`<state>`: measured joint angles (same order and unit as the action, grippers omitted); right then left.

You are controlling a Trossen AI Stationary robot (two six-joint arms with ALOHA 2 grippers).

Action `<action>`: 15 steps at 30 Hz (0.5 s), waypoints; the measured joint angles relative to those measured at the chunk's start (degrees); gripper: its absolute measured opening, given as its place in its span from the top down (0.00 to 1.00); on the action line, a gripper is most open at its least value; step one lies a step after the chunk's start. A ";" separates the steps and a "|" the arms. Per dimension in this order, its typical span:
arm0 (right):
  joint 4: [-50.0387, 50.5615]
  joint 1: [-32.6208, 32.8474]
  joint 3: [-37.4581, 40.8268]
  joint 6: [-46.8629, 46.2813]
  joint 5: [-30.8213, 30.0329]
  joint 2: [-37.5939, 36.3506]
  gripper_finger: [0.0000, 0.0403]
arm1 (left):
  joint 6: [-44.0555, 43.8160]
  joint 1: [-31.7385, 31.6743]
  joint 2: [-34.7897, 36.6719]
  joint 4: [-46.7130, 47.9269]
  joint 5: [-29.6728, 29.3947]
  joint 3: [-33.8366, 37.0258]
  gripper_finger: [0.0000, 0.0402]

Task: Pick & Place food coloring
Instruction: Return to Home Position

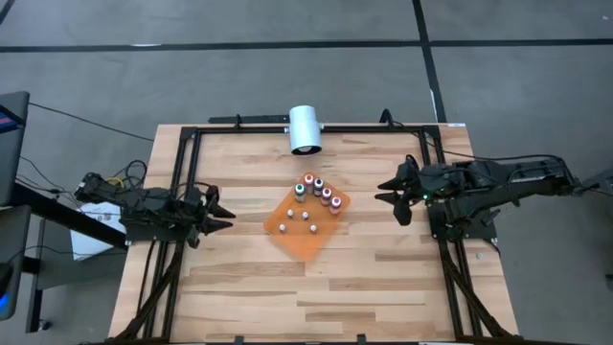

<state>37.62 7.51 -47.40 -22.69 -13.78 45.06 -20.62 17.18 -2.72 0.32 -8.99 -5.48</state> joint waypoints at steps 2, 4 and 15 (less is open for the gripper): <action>0.14 0.01 0.00 0.18 0.06 -1.25 0.67 | 0.06 -1.08 0.00 0.19 1.19 0.00 0.70; 0.02 0.24 0.08 0.22 0.04 -2.36 0.67 | 1.82 -2.23 0.00 0.36 3.75 0.00 0.70; -16.22 4.09 18.54 -6.87 -0.22 -14.19 0.66 | 0.26 -10.31 2.64 5.85 10.10 -0.03 0.70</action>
<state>21.41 11.60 -28.86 -29.56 -14.00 30.87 -20.36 6.87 -0.09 6.17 1.12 -5.51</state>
